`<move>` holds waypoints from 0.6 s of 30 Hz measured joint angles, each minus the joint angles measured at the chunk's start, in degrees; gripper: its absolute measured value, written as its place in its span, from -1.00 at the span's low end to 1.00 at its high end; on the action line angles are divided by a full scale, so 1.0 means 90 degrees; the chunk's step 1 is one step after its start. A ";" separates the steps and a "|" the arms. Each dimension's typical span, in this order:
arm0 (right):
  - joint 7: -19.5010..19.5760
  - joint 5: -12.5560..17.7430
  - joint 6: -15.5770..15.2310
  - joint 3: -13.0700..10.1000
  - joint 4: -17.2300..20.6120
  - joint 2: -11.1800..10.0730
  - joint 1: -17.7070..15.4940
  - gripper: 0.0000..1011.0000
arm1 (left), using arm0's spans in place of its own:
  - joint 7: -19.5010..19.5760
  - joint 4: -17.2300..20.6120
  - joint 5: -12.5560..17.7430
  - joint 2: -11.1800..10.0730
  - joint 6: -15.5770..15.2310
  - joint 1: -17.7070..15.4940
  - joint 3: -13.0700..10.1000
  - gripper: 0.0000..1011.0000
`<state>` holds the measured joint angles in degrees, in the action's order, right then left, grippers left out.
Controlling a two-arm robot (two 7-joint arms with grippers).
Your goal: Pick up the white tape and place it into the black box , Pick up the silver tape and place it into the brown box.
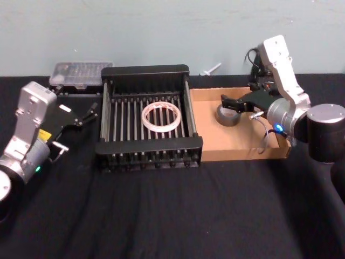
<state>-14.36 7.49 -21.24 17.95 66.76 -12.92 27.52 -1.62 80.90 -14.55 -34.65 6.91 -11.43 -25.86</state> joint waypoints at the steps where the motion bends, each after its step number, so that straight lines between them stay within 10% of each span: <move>1: 0.0020 -0.0012 0.0064 -0.0049 0.0137 -0.0014 -0.0090 0.98 | 0.0000 0.0000 0.0000 0.0000 0.0000 0.0000 0.0000 0.98; 18: 0.0268 -0.0041 0.1691 -0.0732 0.1552 -0.0260 -0.1574 0.98 | 0.0000 0.0000 0.0000 0.0000 0.0000 0.0000 0.0000 0.98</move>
<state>-11.95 7.13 -6.02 11.37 80.73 -15.26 13.36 -1.62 80.90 -14.55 -34.65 6.91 -11.43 -25.86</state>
